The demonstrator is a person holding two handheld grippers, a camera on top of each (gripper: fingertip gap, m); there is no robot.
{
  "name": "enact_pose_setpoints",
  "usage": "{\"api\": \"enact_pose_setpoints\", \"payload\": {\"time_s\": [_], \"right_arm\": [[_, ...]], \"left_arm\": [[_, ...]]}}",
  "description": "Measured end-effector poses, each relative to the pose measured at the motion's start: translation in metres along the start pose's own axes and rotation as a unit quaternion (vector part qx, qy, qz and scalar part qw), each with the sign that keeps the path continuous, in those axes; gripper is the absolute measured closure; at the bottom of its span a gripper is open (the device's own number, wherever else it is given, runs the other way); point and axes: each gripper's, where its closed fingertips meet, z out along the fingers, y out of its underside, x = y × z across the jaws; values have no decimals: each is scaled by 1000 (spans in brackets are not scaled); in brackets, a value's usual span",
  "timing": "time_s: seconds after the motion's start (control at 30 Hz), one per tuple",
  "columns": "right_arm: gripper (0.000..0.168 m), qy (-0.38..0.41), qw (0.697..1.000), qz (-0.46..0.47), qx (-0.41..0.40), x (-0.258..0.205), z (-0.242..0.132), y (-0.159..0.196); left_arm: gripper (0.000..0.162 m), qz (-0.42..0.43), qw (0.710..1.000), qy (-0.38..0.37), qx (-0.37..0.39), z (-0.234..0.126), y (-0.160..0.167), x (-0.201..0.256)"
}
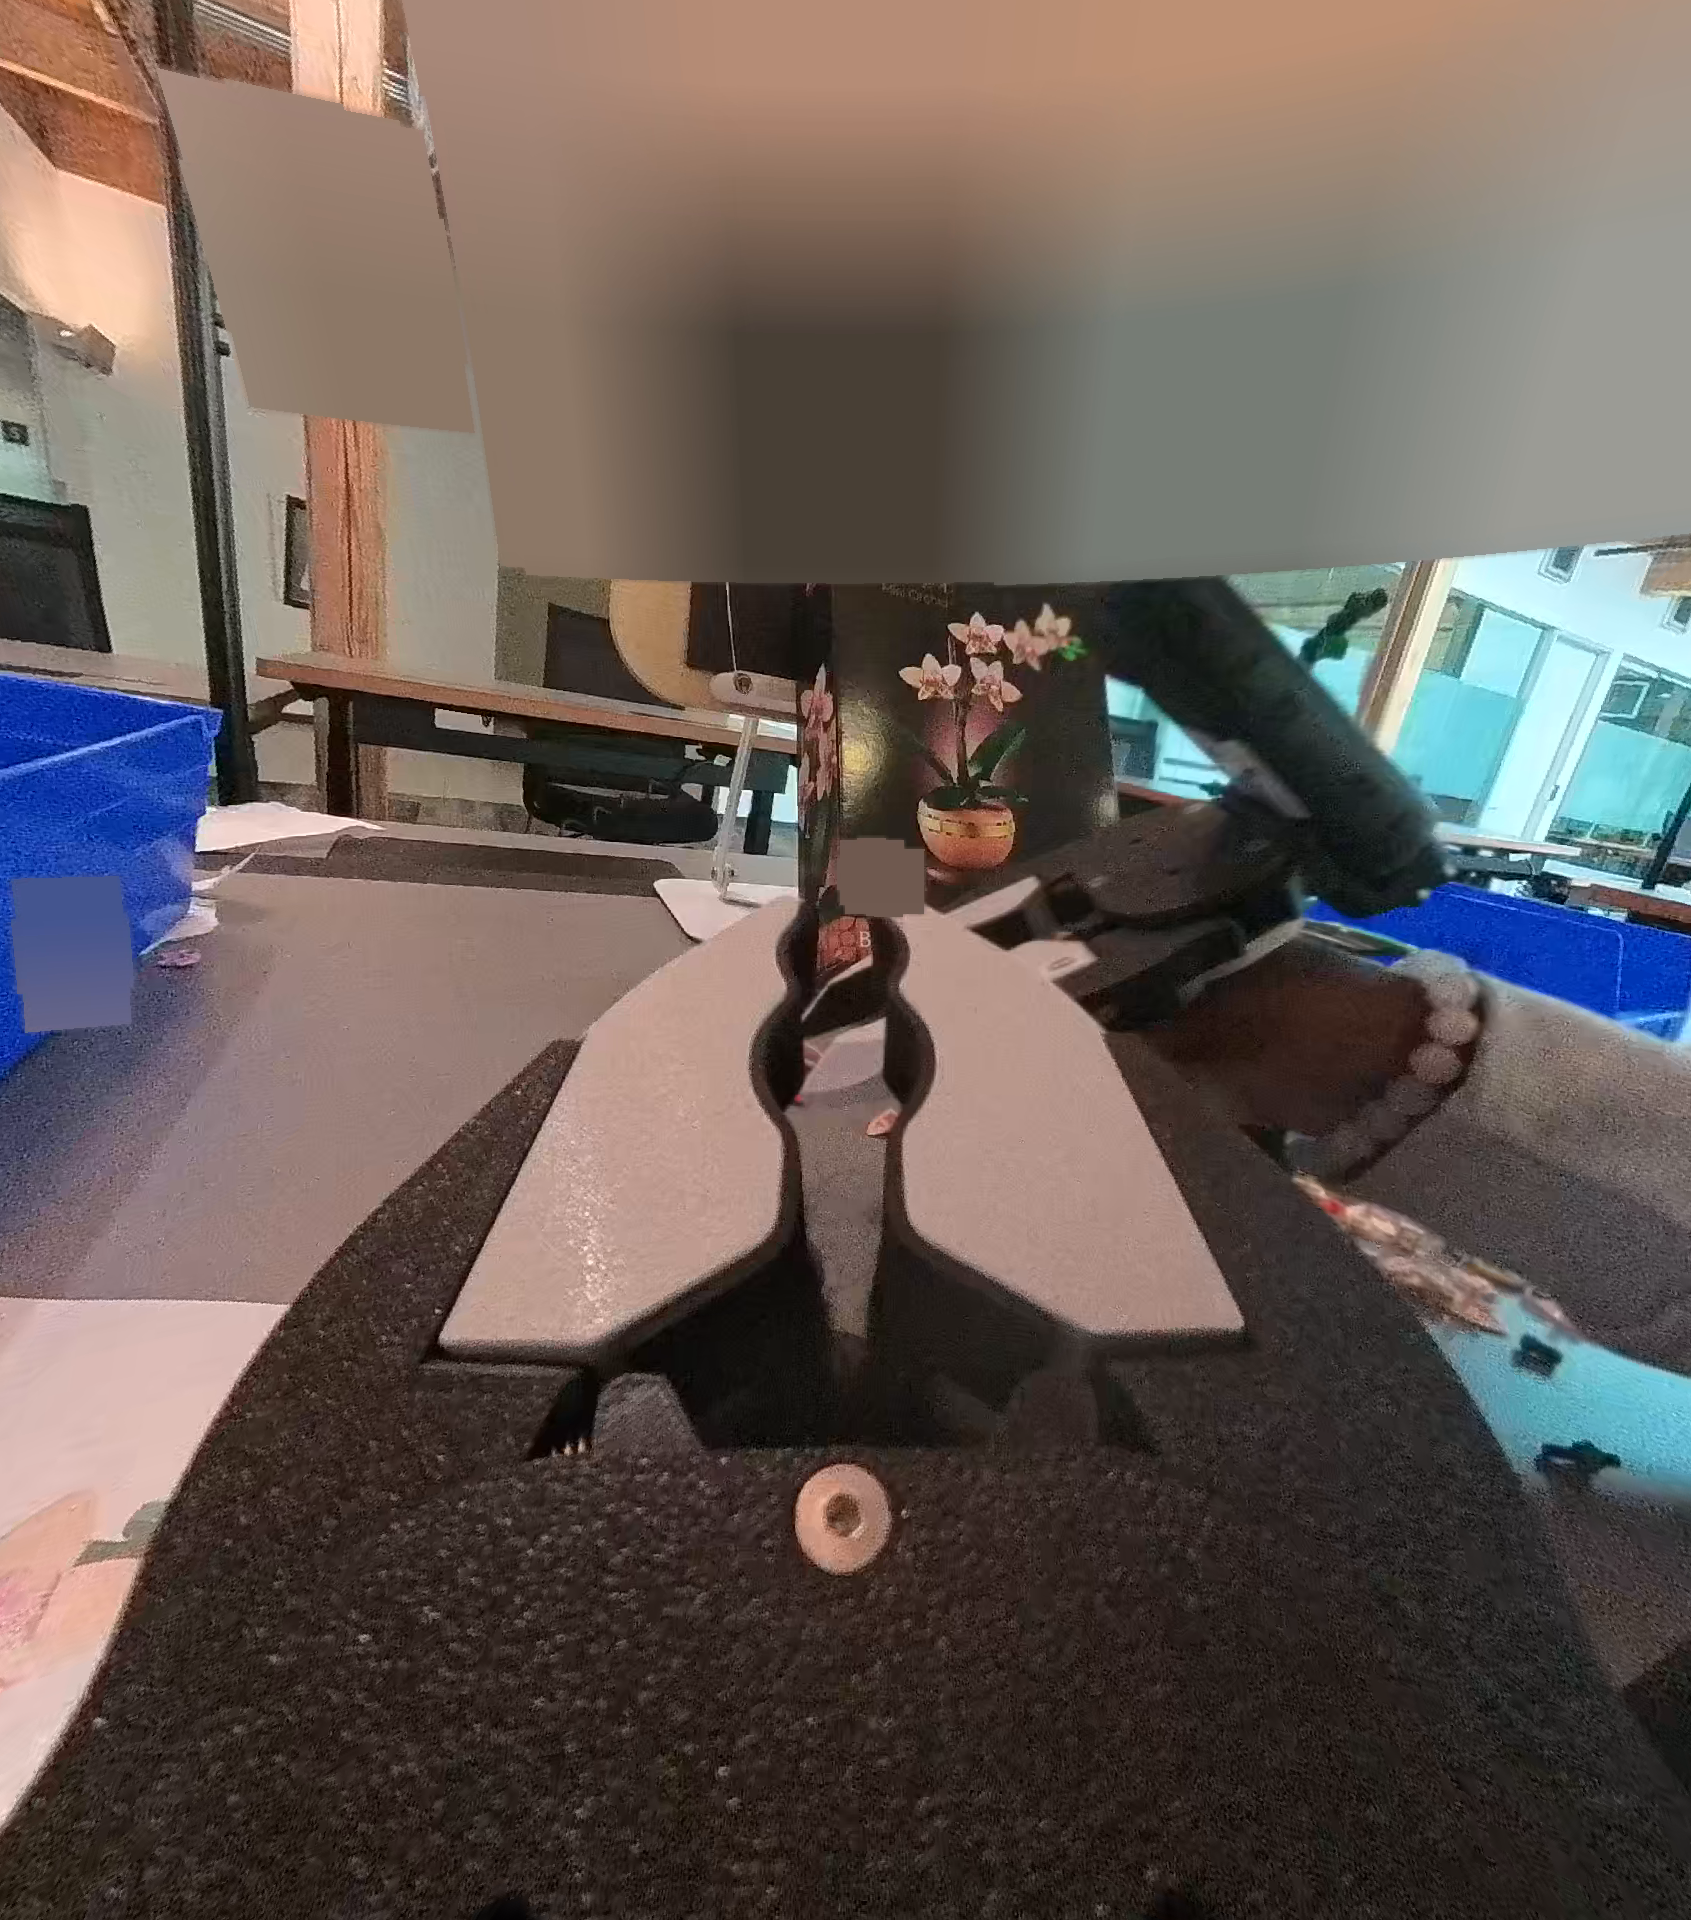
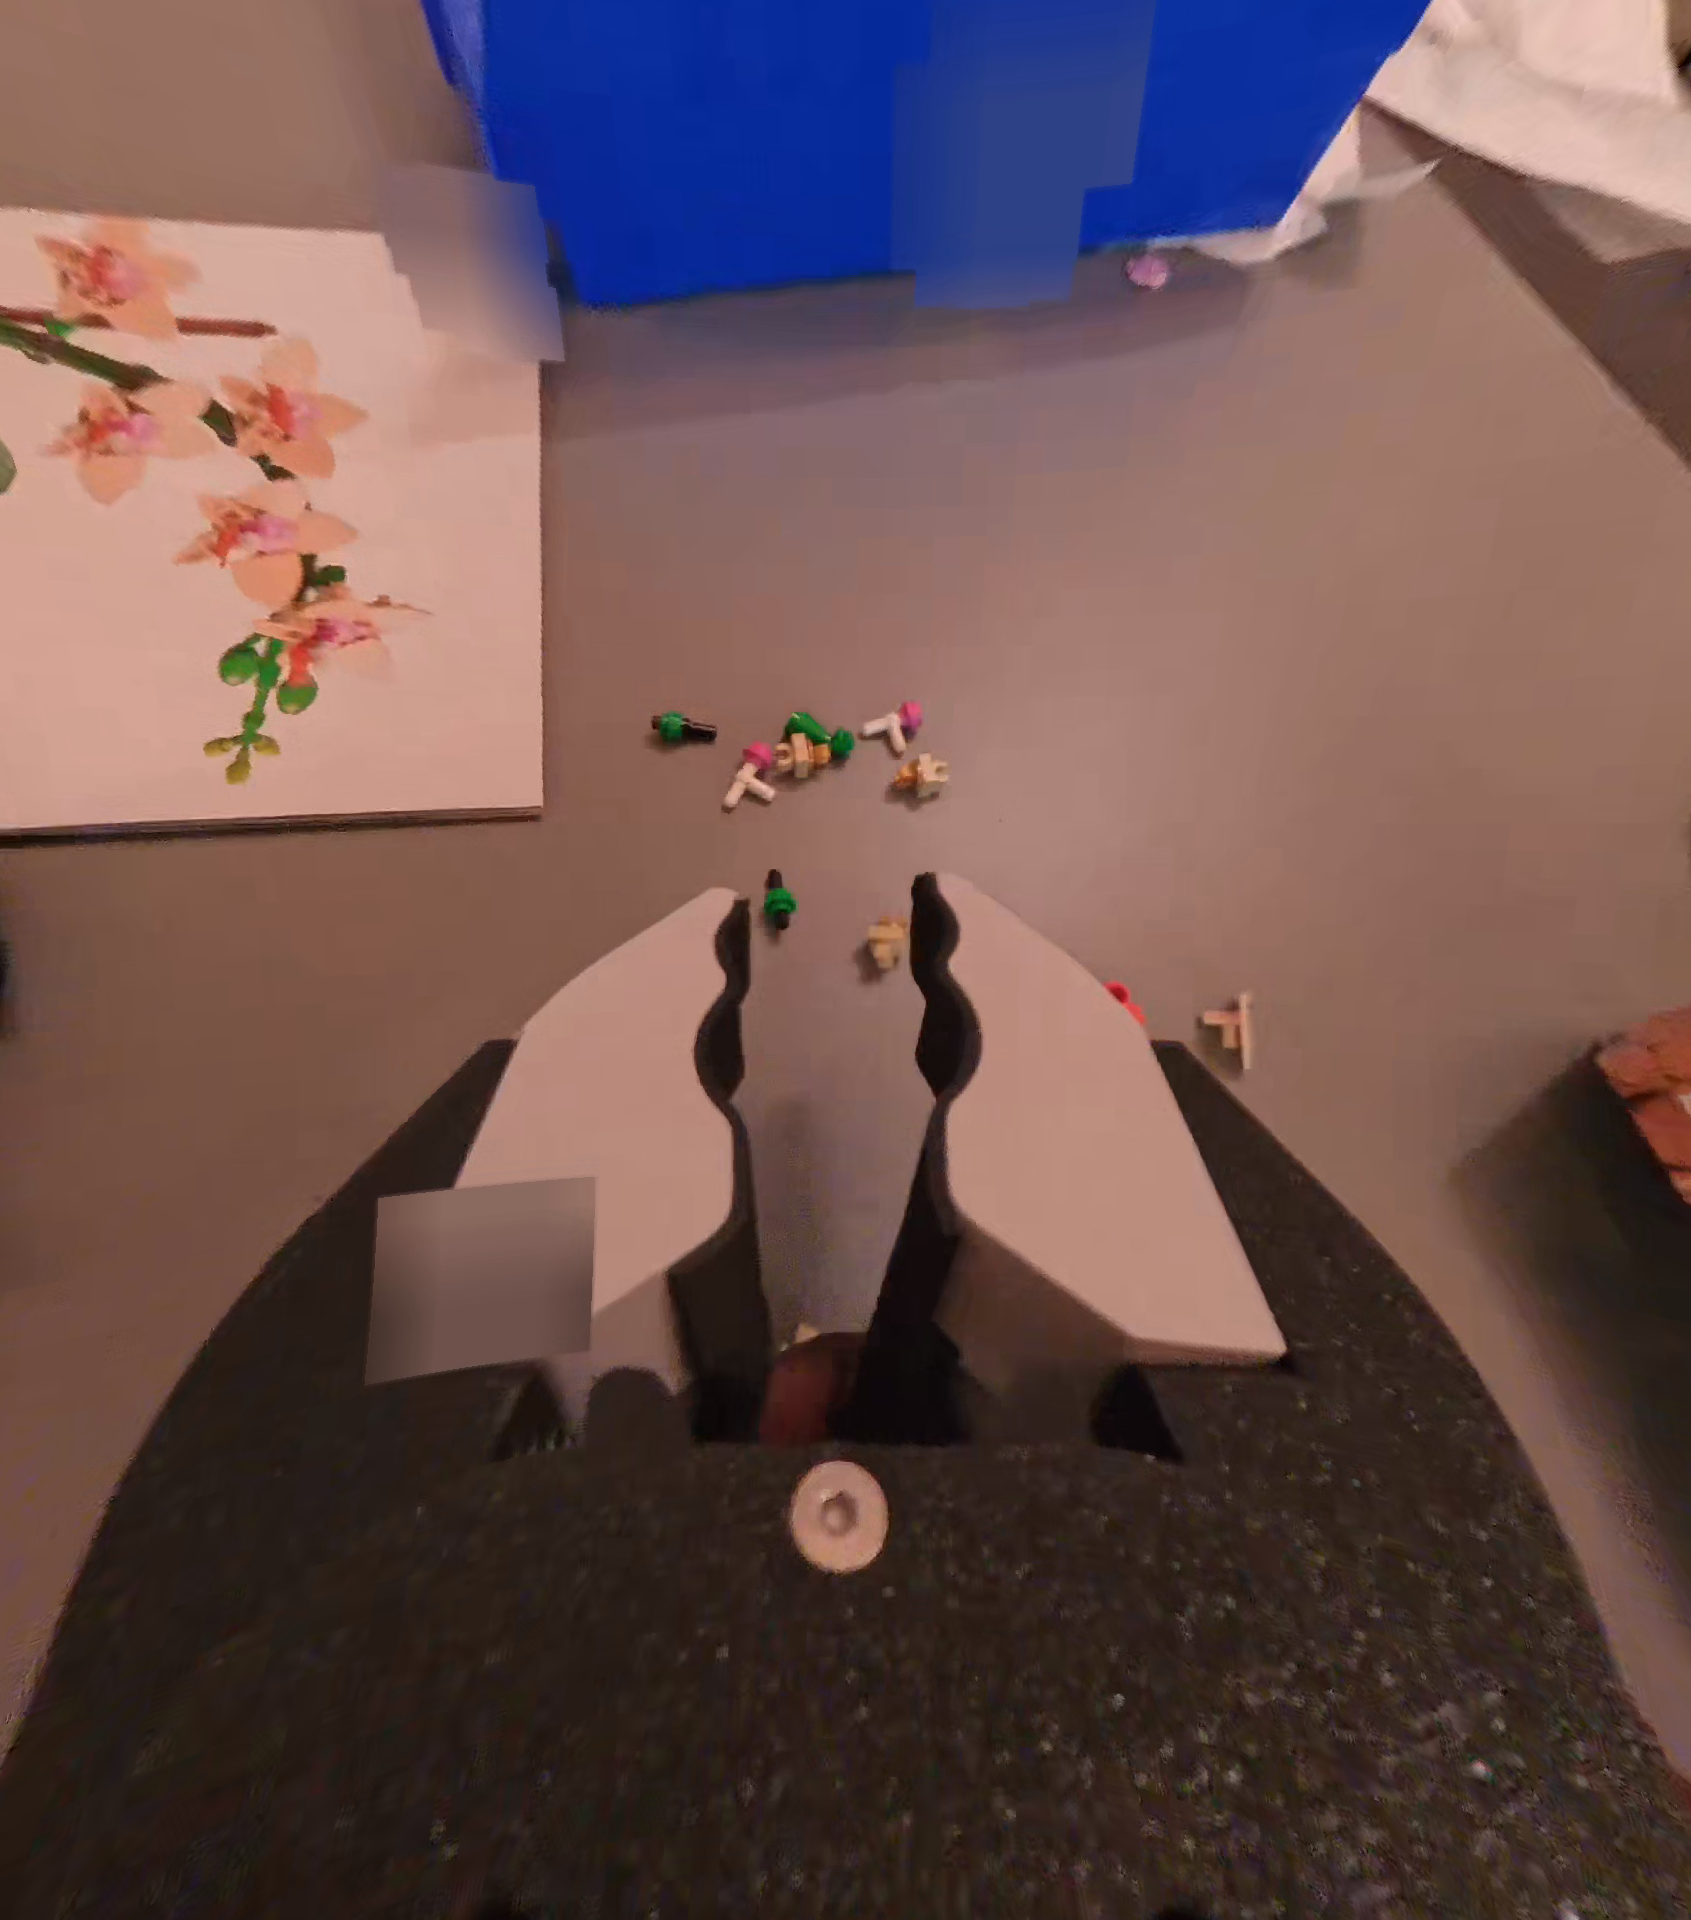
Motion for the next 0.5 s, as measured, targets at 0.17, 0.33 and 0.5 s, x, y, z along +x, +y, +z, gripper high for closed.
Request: {"api": "enact_pose_setpoints", "payload": {"time_s": [0.17,0.33,0.5], "right_arm": [[144,-21,1000,-8,-13,-22,-71,37],[154,-60,997,7,-53,-48,-115,86],[155,-41,995,-15,-95,-52,-106,109]], "left_arm": [[152,-6,1000,8,-15,3,5,5],[151,0,1000,9,-13,5,5,10],[151,23,1000,6,-19,7,7,14]]}}
